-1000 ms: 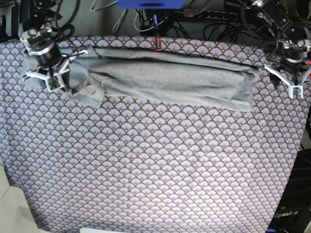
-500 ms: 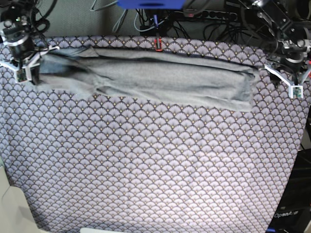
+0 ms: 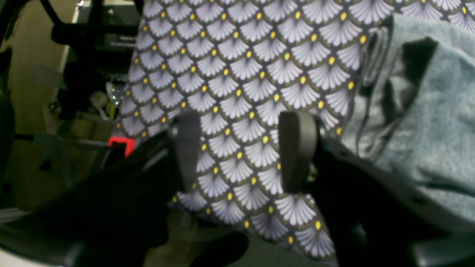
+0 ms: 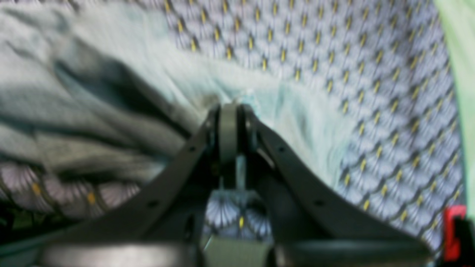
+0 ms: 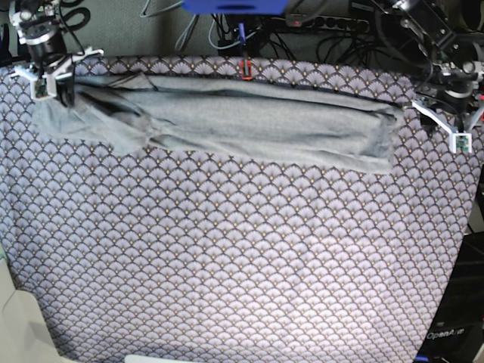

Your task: Fold the T-shirt properly

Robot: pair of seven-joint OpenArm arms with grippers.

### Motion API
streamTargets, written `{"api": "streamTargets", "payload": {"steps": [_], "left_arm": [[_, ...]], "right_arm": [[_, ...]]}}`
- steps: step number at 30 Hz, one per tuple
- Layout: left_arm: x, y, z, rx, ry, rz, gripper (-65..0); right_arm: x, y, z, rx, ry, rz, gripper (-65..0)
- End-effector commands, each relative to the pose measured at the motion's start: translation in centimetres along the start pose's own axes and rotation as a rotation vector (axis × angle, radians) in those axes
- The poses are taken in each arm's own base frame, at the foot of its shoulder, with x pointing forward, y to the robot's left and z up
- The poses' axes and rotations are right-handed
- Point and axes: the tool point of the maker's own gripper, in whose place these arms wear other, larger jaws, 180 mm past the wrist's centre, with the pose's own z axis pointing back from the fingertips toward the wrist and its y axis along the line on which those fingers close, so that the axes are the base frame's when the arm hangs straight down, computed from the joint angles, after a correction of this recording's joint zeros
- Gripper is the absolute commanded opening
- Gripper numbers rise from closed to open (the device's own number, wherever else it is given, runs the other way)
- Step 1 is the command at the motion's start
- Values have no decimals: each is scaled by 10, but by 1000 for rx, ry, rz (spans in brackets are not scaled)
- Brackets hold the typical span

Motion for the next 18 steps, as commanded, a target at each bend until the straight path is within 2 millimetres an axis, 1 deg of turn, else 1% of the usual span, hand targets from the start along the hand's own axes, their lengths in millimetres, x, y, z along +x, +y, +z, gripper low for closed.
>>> {"api": "streamTargets", "payload": {"steps": [1,4,7,16,18], "left_arm": [[12,7,2,18,-45,-5,-318],[12,7,2,18,-45,-5,-318],[12,7,2,17,-45,-6,-318],[12,7,2,17,-45,-6,-318],[12,6,2,16,-44,-5,-318]], "right_arm": [[13,-10,3,-12,-52,21,-650],[0,-18,1,-12,-25,18,-650],[-7,-27,1,-29,-9,10,-650],[-4,-32,1,-35,-12,23,-650],[1,-34,-3,-40,-29,21,-650]]}}
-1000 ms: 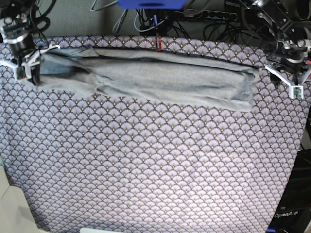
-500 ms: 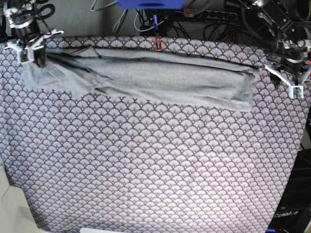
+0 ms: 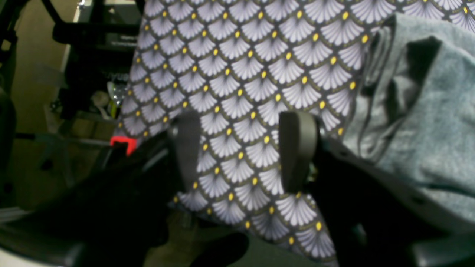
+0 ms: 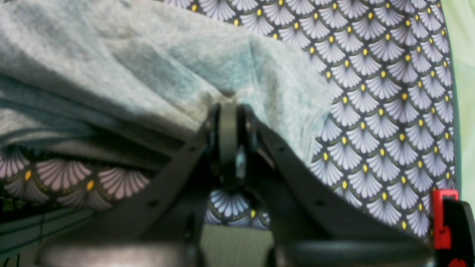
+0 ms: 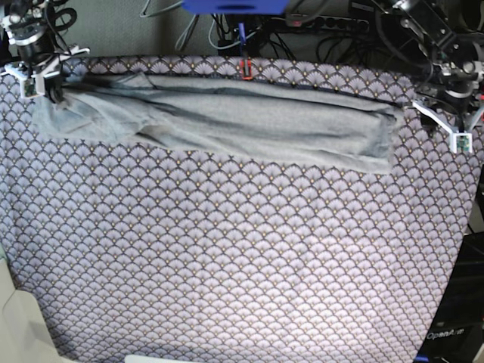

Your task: Fold the T-shirt properly

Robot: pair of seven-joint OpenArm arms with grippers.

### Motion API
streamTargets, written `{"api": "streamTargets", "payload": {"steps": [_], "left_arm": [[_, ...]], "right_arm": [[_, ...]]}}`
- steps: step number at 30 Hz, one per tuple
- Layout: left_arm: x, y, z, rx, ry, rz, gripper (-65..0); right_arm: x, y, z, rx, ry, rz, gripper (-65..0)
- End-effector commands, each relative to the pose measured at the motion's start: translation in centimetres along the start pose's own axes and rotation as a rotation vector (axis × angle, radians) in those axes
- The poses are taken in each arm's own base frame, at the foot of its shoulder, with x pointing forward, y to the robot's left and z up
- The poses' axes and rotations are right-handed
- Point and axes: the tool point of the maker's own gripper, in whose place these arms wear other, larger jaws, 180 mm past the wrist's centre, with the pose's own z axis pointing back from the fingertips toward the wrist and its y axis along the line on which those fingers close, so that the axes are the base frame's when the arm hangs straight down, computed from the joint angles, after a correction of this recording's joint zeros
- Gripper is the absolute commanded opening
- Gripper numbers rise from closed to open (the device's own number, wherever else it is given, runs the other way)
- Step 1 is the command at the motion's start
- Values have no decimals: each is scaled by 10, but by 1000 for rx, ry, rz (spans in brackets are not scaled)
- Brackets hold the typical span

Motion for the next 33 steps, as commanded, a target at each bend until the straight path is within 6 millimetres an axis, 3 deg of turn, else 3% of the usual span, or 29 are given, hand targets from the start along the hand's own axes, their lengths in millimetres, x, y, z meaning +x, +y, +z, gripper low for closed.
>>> {"api": "streamTargets", "payload": {"steps": [1,5,12,14,21,23,28,33], "left_arm": [[12,6,2,16,-44,-5,-318],[12,6,2,16,-44,-5,-318],[12,7,2,18,-44,-5,-318],[12,7,2,18,-44,-5,-318],[12,7,2,18,-44,-5,-318],[12,7,2,18,-44,-5,-318],[10,7,1,15,-40,-3,-318],[8,16,3,39,-40,22,-317]], "right_arm": [[13,-10,1,-21,-49,4,-650],[11,-19,-2,-50,-47,-14,-650],[10,-19,-1,-53,-45,-17,-650],[10,-19,-1,-51,-44,-17,-617],[8,-17,-1,-47,-38,-18,-397],[7,-18,0,-49,-36,-18,-360],[5,-18,4,-48,-27,-9,-298],[7,-33,10,-91,-35,-9,-292]]}}
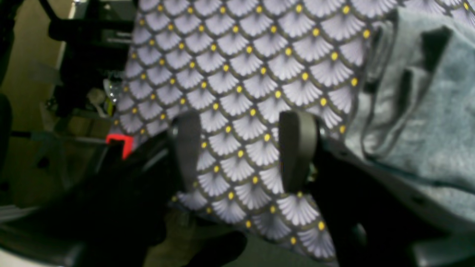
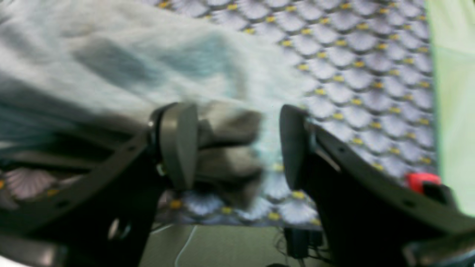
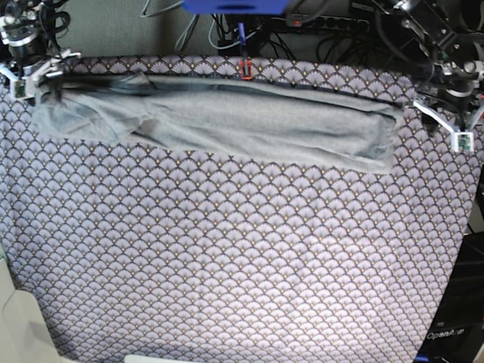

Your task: Fold the T-shirt properly

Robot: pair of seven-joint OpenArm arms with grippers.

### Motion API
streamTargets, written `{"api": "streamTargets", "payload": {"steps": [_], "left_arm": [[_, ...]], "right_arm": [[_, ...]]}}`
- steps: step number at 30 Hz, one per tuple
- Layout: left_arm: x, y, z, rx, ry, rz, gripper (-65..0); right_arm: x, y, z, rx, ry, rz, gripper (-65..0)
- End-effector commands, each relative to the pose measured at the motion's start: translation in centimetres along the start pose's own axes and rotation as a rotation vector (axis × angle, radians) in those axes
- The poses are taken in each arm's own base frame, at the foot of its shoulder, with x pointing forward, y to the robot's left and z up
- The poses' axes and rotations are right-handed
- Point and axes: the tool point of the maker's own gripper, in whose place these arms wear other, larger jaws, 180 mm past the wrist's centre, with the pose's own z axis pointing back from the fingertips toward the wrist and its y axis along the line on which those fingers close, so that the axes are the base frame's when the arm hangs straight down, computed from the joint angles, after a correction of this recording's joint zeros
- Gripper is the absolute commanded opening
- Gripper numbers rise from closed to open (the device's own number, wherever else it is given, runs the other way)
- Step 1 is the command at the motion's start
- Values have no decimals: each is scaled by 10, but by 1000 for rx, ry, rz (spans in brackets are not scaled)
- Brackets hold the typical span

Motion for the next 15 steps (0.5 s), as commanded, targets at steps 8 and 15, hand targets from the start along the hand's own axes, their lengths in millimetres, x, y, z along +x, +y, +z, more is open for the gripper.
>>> {"api": "streamTargets", "payload": {"steps": [8,15], "left_arm": [[16,19,5,52,-58,21,-227],[21,15,-2,39,-66,45,-227]], "right_arm": [[32,-30,6,-75,-95,29,-291],[52,-60,4,-170,-154,11,-291]]}}
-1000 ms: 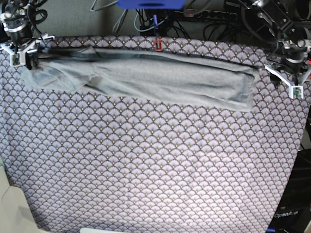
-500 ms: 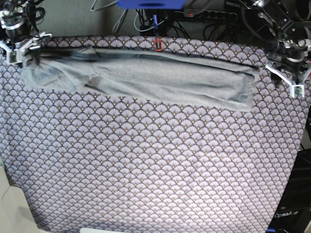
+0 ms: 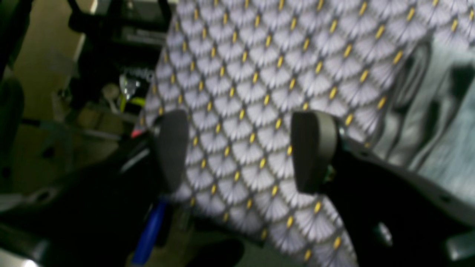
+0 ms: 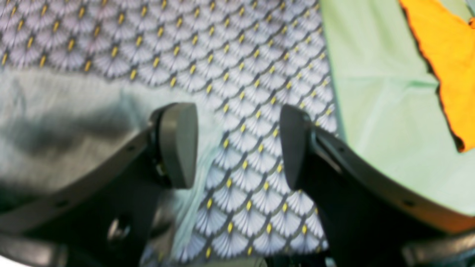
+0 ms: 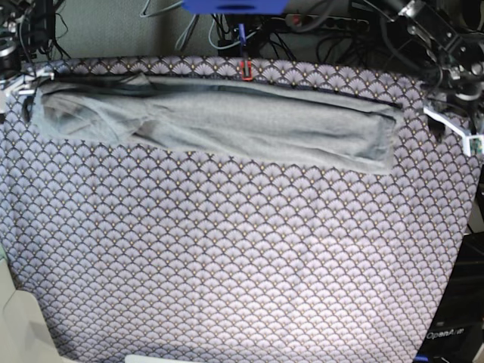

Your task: Fold the T-shirt properly

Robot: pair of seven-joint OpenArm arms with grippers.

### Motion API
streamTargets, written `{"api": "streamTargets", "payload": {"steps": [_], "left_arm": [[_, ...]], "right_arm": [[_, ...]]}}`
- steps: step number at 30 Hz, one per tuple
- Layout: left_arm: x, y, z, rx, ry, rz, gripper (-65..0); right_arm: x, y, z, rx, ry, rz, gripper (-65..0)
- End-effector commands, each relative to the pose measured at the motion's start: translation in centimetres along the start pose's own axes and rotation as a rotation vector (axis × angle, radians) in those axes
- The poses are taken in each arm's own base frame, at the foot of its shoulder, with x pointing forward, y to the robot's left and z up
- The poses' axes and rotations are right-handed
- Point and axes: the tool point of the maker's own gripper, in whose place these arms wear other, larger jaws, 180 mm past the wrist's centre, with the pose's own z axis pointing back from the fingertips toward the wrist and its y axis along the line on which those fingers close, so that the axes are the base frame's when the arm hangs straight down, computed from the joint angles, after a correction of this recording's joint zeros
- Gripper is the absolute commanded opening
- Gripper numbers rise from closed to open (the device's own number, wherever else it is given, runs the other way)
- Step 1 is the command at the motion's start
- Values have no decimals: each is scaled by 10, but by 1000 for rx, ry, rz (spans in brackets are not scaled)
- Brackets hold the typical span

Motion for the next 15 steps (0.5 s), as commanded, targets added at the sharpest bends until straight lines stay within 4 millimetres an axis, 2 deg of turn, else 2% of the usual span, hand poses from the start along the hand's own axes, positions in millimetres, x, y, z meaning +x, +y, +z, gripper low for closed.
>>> {"api": "streamTargets", "payload": {"steps": [1,3,5,8,12,15], "left_arm": [[8,2,0,6,-27,5,-227],[11,-1,-5,-3,-32,19,-227],[6,-6,-12,-22,-15,39,-227],[0,-14,-22,-49,2,66,-227],[0,-25,-24,-74,6,70,-227],[5,-38,-18,-80,-12,88,-227]], "right_arm": [[12,-7,1,-12,-43,9,-291],[5,-5,-1,-6,-30,-5,-291],[-4,-4,-3,-2,-11,-25,-291],[-6,4,-12,17,-12,-50,-291],[-18,6,-15,22,11,-76,-291],[-19,11,-17,35,14,-78,-291]]}}
